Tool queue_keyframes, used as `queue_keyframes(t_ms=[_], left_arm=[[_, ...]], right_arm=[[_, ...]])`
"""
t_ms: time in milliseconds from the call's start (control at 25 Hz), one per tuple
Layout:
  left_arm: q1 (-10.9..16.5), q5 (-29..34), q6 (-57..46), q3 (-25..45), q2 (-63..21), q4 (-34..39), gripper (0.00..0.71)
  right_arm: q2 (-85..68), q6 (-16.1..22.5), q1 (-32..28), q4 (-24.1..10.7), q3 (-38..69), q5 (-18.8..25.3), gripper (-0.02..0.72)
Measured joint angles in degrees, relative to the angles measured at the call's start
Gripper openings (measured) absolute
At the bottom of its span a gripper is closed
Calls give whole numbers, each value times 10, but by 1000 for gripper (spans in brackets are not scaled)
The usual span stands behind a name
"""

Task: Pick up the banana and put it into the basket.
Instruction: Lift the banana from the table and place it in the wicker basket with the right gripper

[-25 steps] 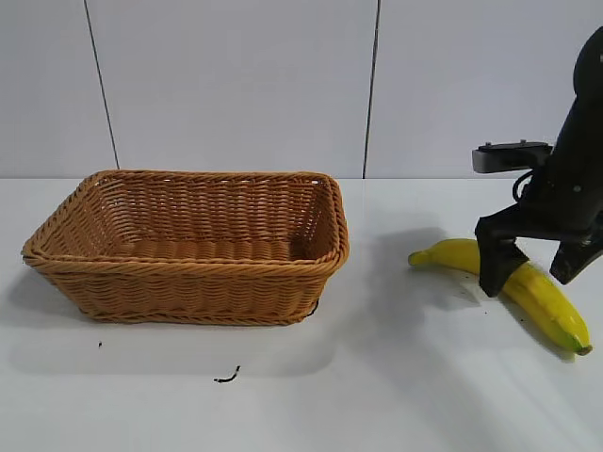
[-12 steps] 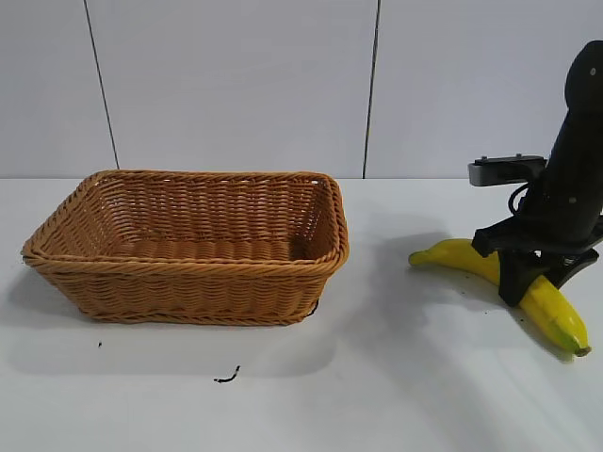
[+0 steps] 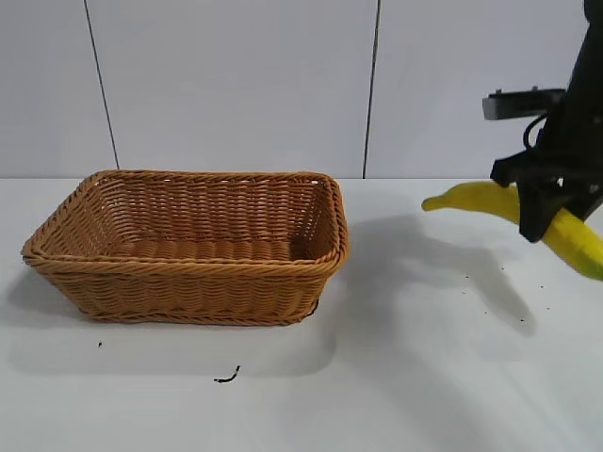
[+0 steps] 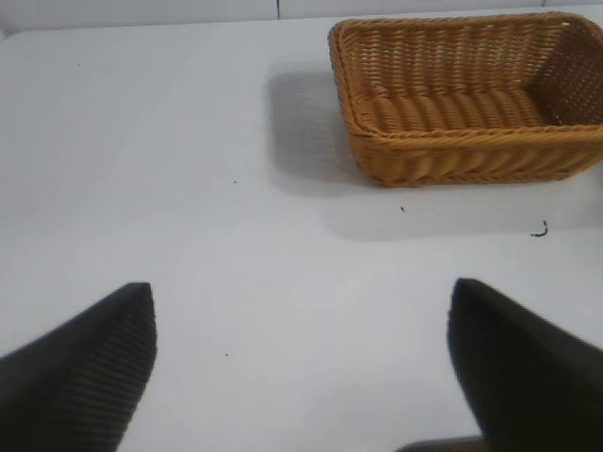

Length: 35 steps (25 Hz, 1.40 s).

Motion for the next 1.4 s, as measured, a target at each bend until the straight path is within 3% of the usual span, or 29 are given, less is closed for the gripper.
queue_keyframes(t_ms=[280,560,760,1040,1240,1400], left_arm=[[0,0,0,0,0,0,635],[0,0,0,0,0,0,635],[0,0,0,0,0,0,635],[0,0,0,0,0,0,635],[0,0,0,0,0,0,635],[0,0,0,0,0,0,635]], right_arm=[[0,-20,102,-11,-78,-15,288],[4,-103,230,-17,-89,-115,288],[35,-114,295,-27,-90,-206,288],[121,-114,320,-43,-90,-296,288],[177,-114,320,-67,-90,-308,288],[195,-114,320,-65,-90,-315,288]])
